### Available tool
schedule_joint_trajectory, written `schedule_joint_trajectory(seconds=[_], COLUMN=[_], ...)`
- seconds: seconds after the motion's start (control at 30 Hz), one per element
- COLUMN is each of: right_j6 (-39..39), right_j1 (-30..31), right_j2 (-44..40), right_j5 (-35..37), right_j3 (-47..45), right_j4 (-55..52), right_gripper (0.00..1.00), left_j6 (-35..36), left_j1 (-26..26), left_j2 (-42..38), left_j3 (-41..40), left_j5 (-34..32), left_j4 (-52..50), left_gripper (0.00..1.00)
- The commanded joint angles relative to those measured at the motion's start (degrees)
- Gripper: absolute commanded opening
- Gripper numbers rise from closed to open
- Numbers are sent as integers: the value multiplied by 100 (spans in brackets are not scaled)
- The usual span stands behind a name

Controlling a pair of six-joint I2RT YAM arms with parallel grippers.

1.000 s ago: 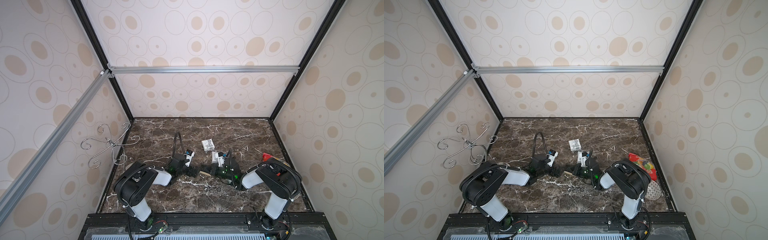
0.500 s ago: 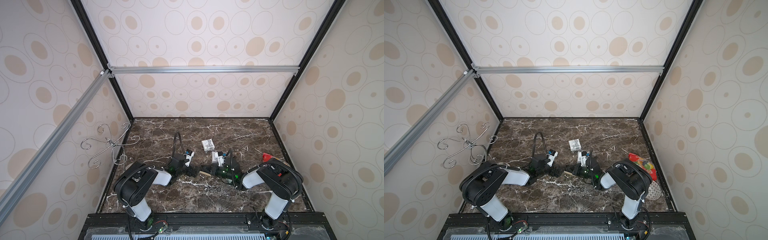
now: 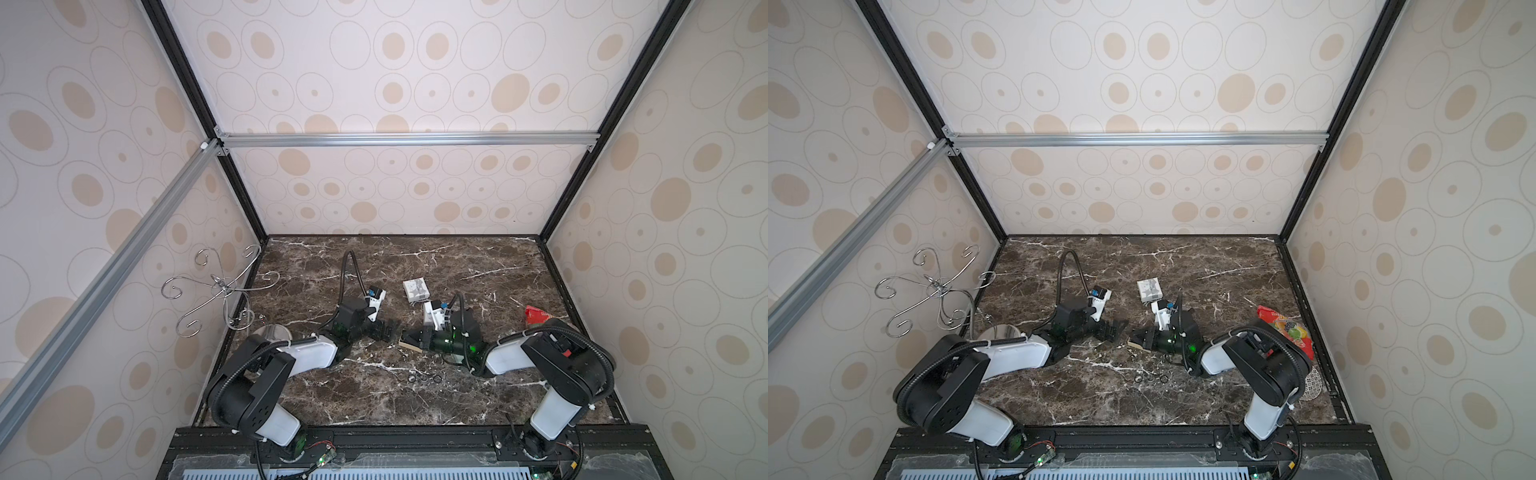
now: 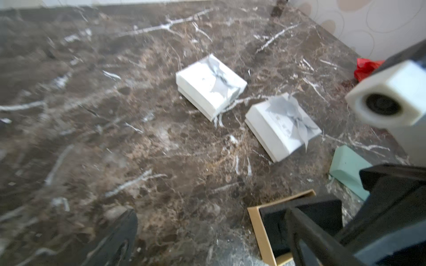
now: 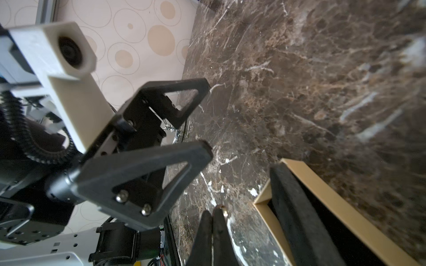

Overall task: Take the rings out of the lift-off lid box
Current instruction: Adjust the inner lining, then place the ring at the center of the board.

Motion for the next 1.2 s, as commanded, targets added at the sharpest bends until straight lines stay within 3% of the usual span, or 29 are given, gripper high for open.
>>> schedule_joint_trajectory(seconds=[0.0, 0.2, 0.67, 1.0, 1.17], right_j6=[-481, -860, -1133, -1885, -1994], right_j1=[128, 463, 898, 1026, 1030], right_j2=[-219, 155, 1542, 1065, 856], right_j5=[-215, -377, -1178, -982, -828], right_j3=[410, 1309, 2977, 2823, 2615], right_j4=[-920, -2192, -4048, -5780, -6064], right_gripper=[0, 0, 0, 0, 0], left_j6=[280, 321, 320, 241, 232], left_j1=[197, 439, 660, 687, 686], left_j2=[-364, -800, -1611, -1578, -1517], left_j3=[355, 336, 8, -123, -125], left_j5=[-427, -698, -1006, -849, -777], left_j4=[-536, -794, -975, -933, -872], left_gripper=[100, 100, 100, 100, 100])
